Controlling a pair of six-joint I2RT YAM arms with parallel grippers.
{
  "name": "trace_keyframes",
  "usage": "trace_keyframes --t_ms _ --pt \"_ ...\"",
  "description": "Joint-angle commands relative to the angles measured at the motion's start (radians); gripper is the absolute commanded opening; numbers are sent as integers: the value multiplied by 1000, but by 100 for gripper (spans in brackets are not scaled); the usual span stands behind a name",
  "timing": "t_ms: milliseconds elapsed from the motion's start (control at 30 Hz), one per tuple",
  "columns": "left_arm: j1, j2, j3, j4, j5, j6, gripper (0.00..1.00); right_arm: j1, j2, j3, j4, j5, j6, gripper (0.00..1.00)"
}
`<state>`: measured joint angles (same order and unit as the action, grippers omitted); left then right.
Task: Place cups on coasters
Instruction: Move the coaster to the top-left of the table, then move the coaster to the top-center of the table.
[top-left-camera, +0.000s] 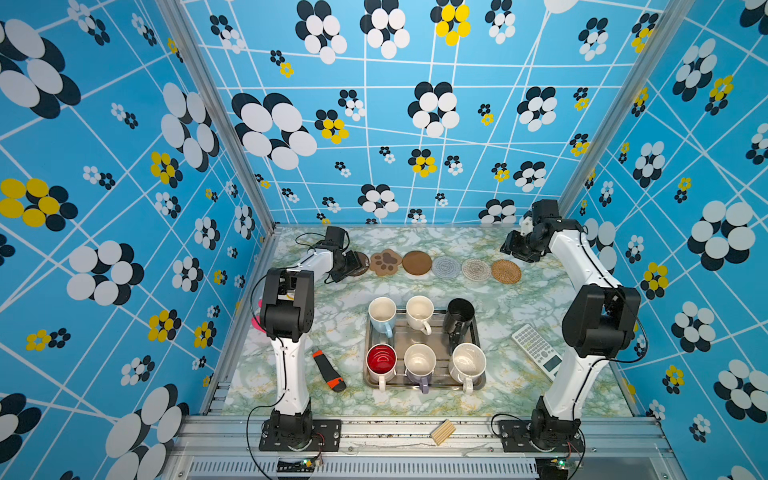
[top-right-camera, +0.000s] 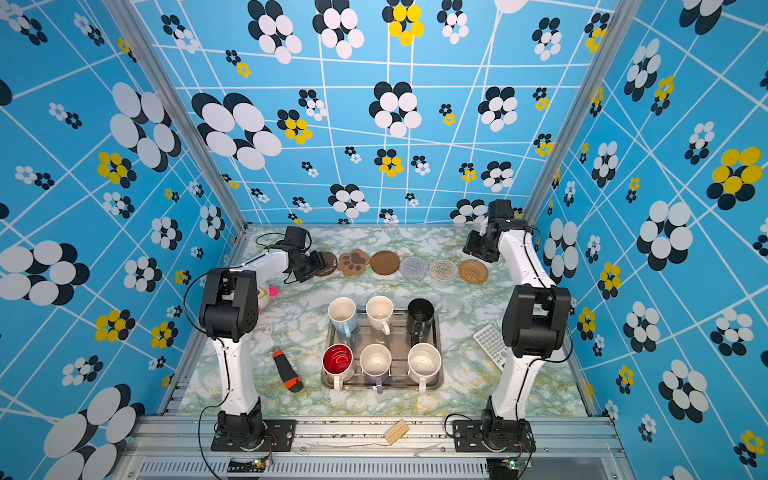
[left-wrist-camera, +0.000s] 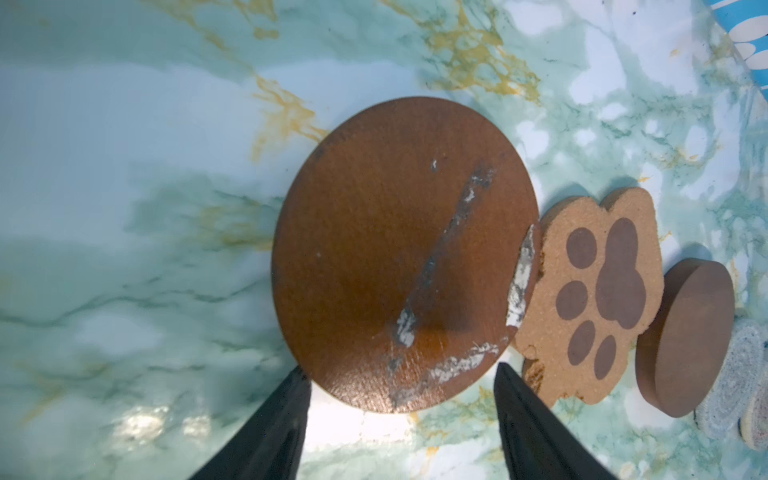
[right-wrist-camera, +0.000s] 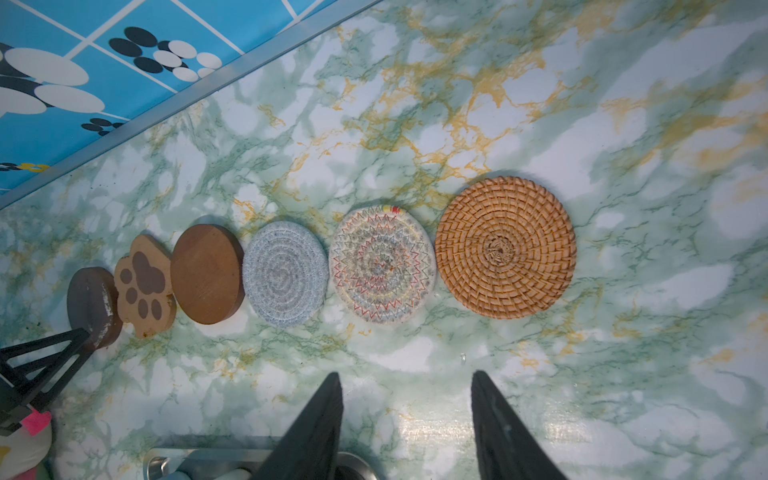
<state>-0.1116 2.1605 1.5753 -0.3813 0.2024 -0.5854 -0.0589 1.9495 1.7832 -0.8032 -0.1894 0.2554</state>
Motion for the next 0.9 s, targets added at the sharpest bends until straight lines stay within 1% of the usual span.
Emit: trace_keyframes --t_ms 0,100,367,500,567,700,767,800,867 --pt "-2 43 30 -54 -8 -13 71 13 -51 -11 -17 2 -4 52" --pt "-2 19 36 -64 -17 -12 70 15 -55 -12 -21 2 -7 52" --pt "-22 -154 49 -111 -107 41 71 28 -79 3 -22 -3 -7 52" --pt "-62 -216 104 -147 -130 89 71 48 -89 10 -21 -9 -7 52" --pt "-91 -212 154 -174 -124 116 67 58 -92 12 -18 -14 -7 49" --pt "-157 -131 286 -221 -125 157 49 78 -96 9 -13 -24 -1 31" --pt "-184 -50 386 -266 -114 167 38 88 -102 -1 -6 -28 2 20" --pt "-196 -1 443 -295 -114 175 34 91 -105 -8 -1 -31 4 15" --pt "-215 96 551 -343 -129 186 27 94 -114 -29 8 -40 7 7"
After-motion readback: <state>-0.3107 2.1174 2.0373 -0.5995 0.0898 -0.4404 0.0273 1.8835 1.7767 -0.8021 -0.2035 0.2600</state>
